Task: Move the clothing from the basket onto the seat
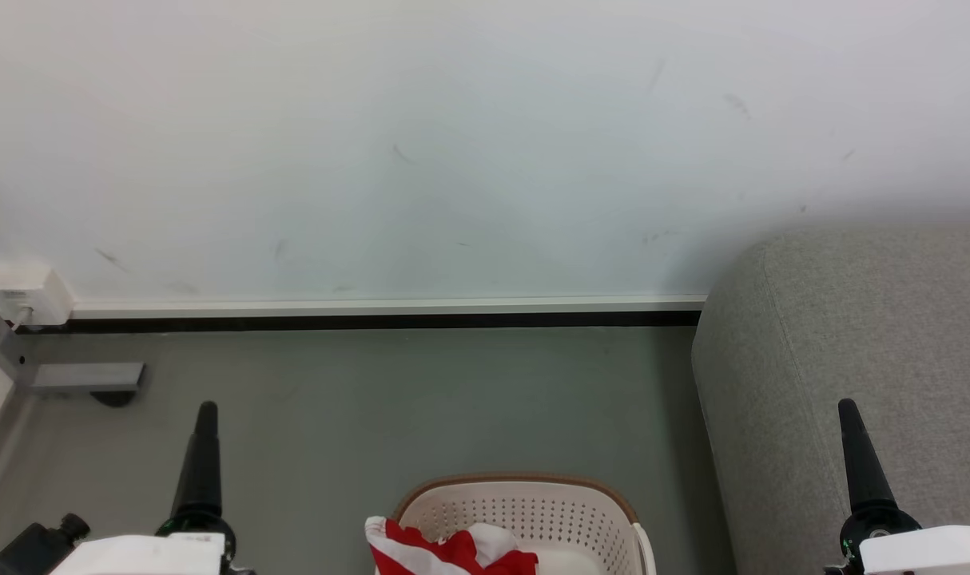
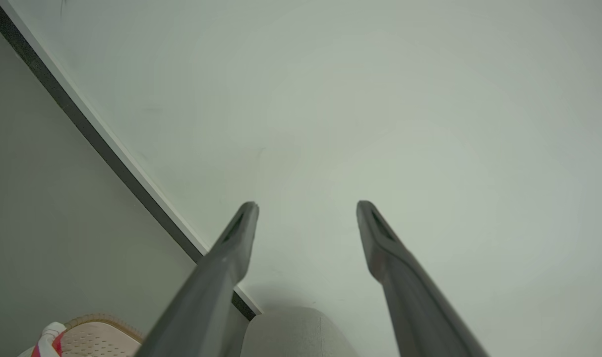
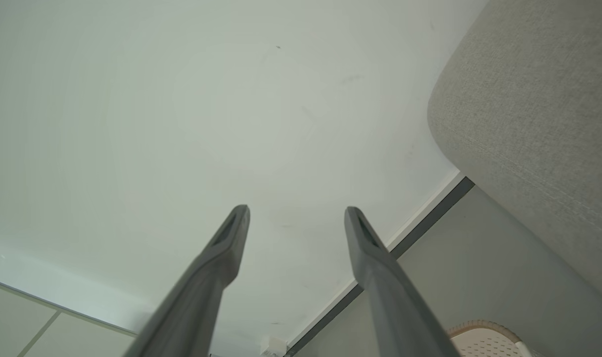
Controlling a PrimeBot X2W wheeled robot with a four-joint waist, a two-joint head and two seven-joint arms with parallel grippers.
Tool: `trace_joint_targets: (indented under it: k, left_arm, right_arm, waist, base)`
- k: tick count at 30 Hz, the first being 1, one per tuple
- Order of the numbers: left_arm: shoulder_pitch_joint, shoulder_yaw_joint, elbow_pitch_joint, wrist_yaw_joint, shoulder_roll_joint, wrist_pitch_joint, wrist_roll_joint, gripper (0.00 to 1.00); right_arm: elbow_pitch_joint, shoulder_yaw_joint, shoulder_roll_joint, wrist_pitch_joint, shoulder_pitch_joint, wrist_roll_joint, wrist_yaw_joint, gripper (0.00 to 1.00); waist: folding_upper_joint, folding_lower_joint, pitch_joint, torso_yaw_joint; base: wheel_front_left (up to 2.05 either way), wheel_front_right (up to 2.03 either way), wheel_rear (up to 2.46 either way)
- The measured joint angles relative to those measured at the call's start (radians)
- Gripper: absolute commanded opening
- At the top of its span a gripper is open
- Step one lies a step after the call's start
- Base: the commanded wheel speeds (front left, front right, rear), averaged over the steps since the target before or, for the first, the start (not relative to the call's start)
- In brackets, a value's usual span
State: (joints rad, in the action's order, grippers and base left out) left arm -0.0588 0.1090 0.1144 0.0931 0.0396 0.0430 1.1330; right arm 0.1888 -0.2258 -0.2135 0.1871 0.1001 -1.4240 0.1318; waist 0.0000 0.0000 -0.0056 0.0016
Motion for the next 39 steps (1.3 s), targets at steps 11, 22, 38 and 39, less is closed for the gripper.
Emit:
trace_joint_targets:
  k: [11,22,38,39]
  left_arm:
    - [0.021,-0.049,-0.021,-0.024,0.001,0.039,-0.250,1.00]
    - [0.031,-0.062,-0.019,-0.051,0.002,0.072,-0.457,1.00]
    - [0.045,-0.082,-0.026,-0.077,0.006,0.115,-0.681,1.00]
    - [0.045,-0.082,-0.028,-0.077,0.006,0.117,-0.690,1.00]
  right_arm:
    - [0.038,0.030,0.024,0.014,0.001,0.228,0.000,1.00]
    - [0.056,0.058,0.040,0.026,0.016,0.501,0.000,1.00]
    - [0.072,0.078,0.069,0.039,0.016,0.748,0.000,1.00]
    - [0.072,0.078,0.071,0.040,0.016,0.757,0.000,1.00]
  waist:
    - [0.0000,0.0000,-0.007,-0.001]
    - [0.0000,0.0000,-0.012,-0.002]
    - [0.0000,0.0000,-0.015,0.002]
    - [0.0000,0.0000,-0.015,0.002]
  base:
    - [0.00,0.00,0.00]
    - [0.00,0.00,0.00]
    - [0.00,0.00,0.00]
    - [0.00,0.00,0.00]
